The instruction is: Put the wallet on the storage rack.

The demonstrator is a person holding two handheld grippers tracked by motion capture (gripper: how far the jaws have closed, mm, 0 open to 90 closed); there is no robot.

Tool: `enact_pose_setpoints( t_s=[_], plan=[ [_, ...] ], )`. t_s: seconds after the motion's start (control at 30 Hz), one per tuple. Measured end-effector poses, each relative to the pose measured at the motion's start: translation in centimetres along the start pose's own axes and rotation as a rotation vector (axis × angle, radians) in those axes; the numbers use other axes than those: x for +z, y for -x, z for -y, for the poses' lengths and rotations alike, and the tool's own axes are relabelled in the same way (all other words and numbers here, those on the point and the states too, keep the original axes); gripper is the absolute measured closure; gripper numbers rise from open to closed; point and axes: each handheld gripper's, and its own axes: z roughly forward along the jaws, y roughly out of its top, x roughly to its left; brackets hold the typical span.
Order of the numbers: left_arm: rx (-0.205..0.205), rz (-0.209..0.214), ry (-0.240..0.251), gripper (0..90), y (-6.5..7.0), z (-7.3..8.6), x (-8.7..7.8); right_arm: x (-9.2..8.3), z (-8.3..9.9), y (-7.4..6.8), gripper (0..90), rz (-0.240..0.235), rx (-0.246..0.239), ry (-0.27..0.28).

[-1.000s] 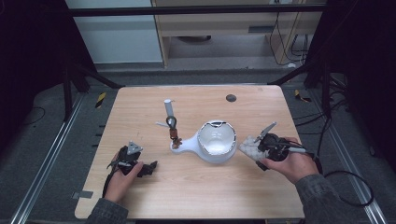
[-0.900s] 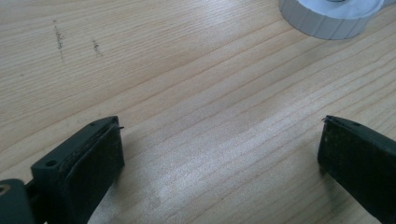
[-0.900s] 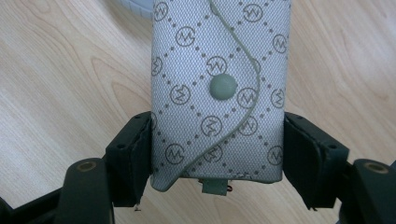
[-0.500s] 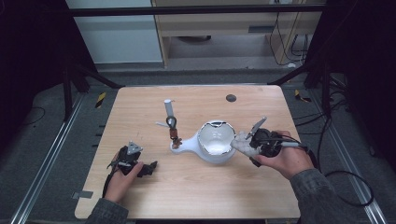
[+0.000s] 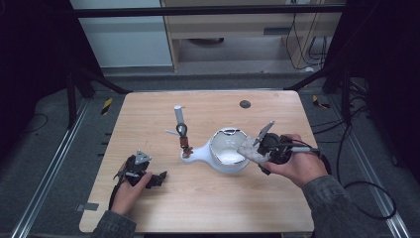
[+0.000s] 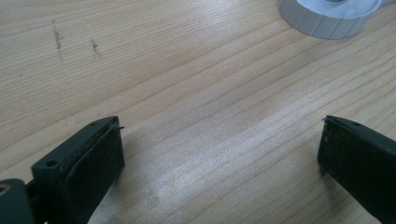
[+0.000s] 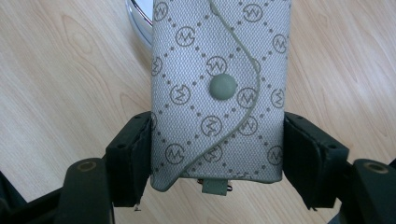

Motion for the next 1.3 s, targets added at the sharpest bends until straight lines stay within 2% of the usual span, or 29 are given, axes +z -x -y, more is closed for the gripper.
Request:
enact_pose_setpoints(
  t_s=[0.37, 0.83, 1.3],
  plan=[
    [0.000, 0.000, 0.000, 0.0, 0.0, 0.0, 0.0, 0.6, -2.2, -0.6, 30.9, -0.005, -0.049, -0.015],
    [0.003, 0.000, 0.000, 0.0, 0.0, 0.0, 0.0, 2.7, -4.9, -0.6, 30.8, -0.021, -0.086, -0.091],
    [0.002, 0.003, 0.001, 0.0, 0.0, 0.0, 0.0, 3.6, -5.8, -0.9, 30.9, -0.040, -0.113, -0.123]
  ],
)
